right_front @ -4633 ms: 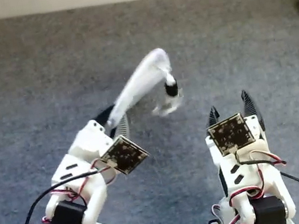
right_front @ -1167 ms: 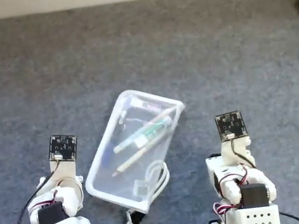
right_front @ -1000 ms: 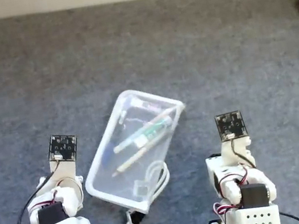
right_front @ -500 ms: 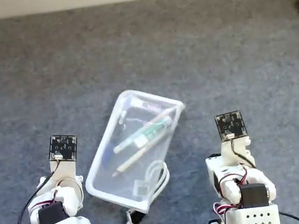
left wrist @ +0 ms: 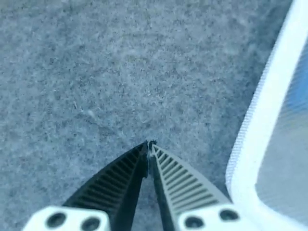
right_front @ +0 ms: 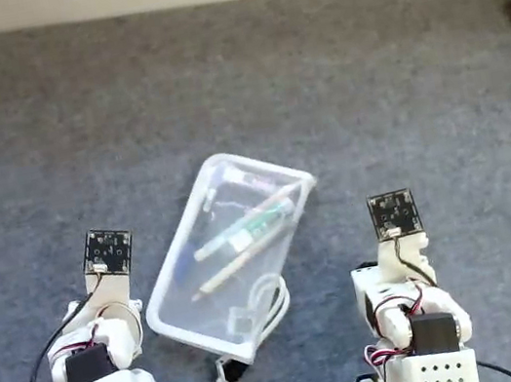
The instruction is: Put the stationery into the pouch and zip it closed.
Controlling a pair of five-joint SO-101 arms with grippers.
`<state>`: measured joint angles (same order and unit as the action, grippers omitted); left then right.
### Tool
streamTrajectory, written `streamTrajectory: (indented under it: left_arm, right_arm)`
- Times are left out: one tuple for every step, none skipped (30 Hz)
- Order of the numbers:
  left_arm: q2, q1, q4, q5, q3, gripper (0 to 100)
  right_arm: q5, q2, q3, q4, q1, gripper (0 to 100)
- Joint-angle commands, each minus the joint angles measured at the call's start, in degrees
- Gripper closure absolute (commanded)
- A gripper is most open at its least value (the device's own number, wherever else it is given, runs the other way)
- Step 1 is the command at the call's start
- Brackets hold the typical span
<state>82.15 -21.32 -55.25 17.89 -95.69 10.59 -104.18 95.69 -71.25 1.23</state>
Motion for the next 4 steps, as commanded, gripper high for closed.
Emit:
streamTrajectory:
  left_arm:
    - [0.6, 1.4, 1.2, -0.4, 0.0, 97]
    - [0.6, 1.4, 1.2, -0.4, 0.0, 97]
    - [0.6, 1.4, 1.2, -0.4, 0.0, 97]
    - [0.6, 1.4, 1.2, -0.4, 0.0, 97]
  right_arm:
    - [-0.1, -0.7, 8.3, -0.3, -0.4, 99.3]
    - [-0.1, -0.7, 8.3, -0.3, -0.4, 99.3]
    - [-0.1, -0.7, 8.3, -0.3, -0.4, 99.3]
    - [-0.1, -0.7, 8.3, -0.3, -0.4, 99.3]
